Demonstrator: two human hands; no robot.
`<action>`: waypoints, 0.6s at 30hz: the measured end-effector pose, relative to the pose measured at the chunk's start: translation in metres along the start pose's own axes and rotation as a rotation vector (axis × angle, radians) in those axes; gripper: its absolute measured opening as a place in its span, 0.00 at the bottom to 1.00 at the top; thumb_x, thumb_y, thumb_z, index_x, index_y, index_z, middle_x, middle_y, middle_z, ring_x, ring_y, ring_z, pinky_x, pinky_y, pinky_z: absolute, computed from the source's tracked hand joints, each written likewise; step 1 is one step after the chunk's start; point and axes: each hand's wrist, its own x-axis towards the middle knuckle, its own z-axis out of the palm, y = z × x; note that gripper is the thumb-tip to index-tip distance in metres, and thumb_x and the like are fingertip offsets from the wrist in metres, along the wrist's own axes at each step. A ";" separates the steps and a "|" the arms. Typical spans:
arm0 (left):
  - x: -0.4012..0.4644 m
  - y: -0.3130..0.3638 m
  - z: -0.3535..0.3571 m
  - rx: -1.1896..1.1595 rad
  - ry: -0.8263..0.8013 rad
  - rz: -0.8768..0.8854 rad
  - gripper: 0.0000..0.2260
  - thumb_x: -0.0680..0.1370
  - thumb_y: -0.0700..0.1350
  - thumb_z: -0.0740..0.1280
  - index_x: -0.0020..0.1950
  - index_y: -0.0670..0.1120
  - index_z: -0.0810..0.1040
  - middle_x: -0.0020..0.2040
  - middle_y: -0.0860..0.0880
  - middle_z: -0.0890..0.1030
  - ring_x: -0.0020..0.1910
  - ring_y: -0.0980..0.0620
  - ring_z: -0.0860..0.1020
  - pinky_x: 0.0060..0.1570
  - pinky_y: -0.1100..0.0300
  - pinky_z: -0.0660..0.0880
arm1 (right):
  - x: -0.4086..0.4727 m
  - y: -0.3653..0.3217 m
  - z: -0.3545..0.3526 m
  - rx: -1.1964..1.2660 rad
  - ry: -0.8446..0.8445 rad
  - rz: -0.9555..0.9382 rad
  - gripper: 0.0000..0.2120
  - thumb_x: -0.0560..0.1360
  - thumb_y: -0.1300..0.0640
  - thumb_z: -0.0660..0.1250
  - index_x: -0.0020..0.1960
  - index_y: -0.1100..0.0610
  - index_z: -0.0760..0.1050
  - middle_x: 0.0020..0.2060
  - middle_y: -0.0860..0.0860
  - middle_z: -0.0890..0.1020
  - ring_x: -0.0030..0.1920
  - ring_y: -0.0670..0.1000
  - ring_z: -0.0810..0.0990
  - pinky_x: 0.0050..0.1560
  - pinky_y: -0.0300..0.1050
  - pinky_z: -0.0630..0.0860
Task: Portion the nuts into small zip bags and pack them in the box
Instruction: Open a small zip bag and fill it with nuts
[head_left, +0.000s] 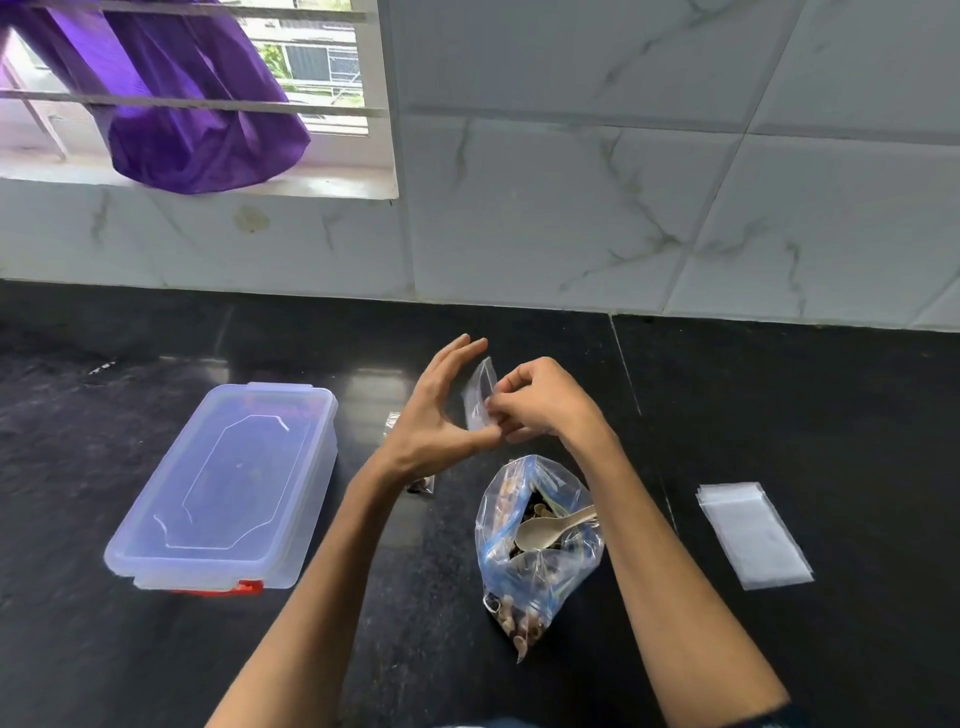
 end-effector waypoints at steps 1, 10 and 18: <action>0.000 -0.004 0.000 0.014 -0.042 0.007 0.43 0.60 0.58 0.72 0.73 0.55 0.60 0.74 0.57 0.59 0.72 0.61 0.59 0.67 0.70 0.58 | -0.001 -0.002 -0.001 0.020 -0.013 0.003 0.08 0.74 0.65 0.68 0.37 0.55 0.76 0.36 0.55 0.83 0.37 0.51 0.85 0.43 0.47 0.83; 0.001 -0.014 0.008 -0.039 0.230 0.120 0.34 0.62 0.44 0.81 0.65 0.44 0.73 0.57 0.58 0.76 0.57 0.68 0.75 0.55 0.75 0.69 | -0.007 -0.006 -0.001 -0.067 0.078 -0.074 0.09 0.71 0.62 0.70 0.38 0.52 0.74 0.38 0.53 0.82 0.39 0.50 0.84 0.41 0.44 0.83; 0.002 -0.022 0.008 -0.051 0.174 0.076 0.43 0.59 0.50 0.81 0.70 0.49 0.66 0.62 0.59 0.75 0.62 0.66 0.73 0.61 0.72 0.68 | -0.010 -0.006 -0.002 -0.066 0.089 -0.143 0.13 0.72 0.62 0.70 0.36 0.53 0.68 0.39 0.57 0.83 0.36 0.52 0.85 0.43 0.51 0.83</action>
